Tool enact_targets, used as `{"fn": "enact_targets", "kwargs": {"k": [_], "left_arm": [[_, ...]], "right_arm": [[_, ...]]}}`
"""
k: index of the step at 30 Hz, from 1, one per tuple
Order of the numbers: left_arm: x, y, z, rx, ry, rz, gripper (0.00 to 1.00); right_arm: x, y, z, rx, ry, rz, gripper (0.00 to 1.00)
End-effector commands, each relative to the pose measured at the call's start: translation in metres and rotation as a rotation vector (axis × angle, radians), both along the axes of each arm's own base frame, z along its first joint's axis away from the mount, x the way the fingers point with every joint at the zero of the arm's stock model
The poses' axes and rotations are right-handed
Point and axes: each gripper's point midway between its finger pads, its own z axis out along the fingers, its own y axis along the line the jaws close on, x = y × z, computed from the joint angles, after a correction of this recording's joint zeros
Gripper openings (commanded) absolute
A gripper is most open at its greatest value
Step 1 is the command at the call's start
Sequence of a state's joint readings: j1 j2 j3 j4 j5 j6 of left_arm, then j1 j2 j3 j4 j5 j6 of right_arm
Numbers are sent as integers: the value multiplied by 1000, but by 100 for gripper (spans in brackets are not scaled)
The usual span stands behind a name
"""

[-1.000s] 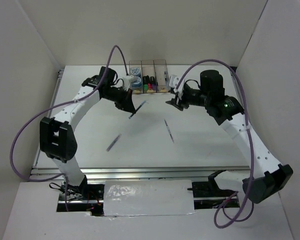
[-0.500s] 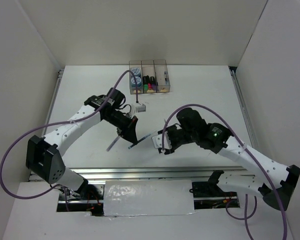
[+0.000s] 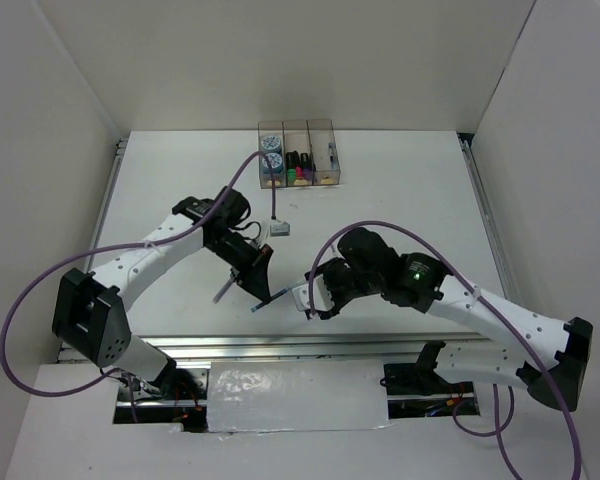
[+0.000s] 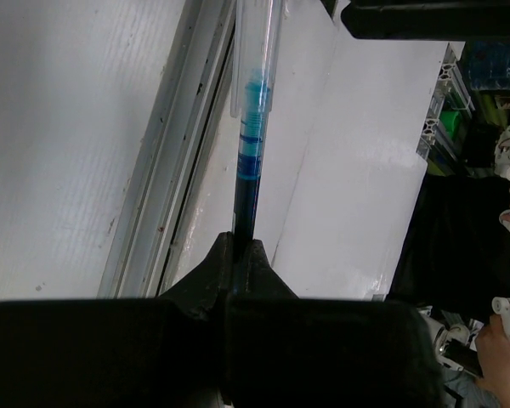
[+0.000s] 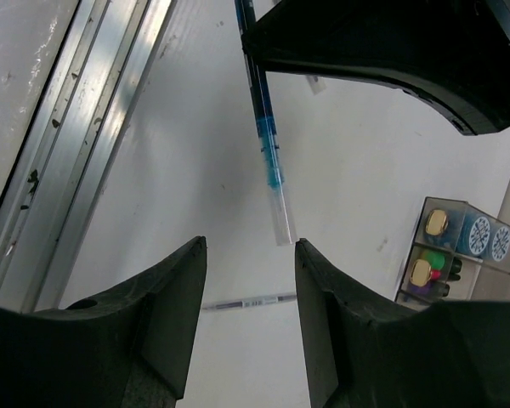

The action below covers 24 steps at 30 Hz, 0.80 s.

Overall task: Sort the stationery into containers
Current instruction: Pass the stationery from the left arm to the right

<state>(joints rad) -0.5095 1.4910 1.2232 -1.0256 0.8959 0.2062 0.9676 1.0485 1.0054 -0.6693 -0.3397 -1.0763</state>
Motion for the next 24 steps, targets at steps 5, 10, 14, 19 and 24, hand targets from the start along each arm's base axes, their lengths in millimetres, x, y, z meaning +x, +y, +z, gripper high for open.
{"fn": "enact_targets", "kwargs": {"k": [5, 10, 14, 19, 24], "left_arm": [[-4, -8, 8, -49, 49, -44, 0], [-7, -10, 8, -37, 43, -66, 0], [-9, -12, 9, -39, 38, -80, 0], [-8, -13, 10, -44, 31, -86, 1], [-10, -12, 12, -56, 22, -96, 2]], "right_arm": [[6, 20, -1, 34, -61, 18, 53], [10, 27, -7, 23, -63, 26, 53], [11, 30, -14, 10, -72, 41, 51], [10, 32, -22, -16, -78, 64, 47], [10, 32, -23, -16, -74, 70, 28]]}}
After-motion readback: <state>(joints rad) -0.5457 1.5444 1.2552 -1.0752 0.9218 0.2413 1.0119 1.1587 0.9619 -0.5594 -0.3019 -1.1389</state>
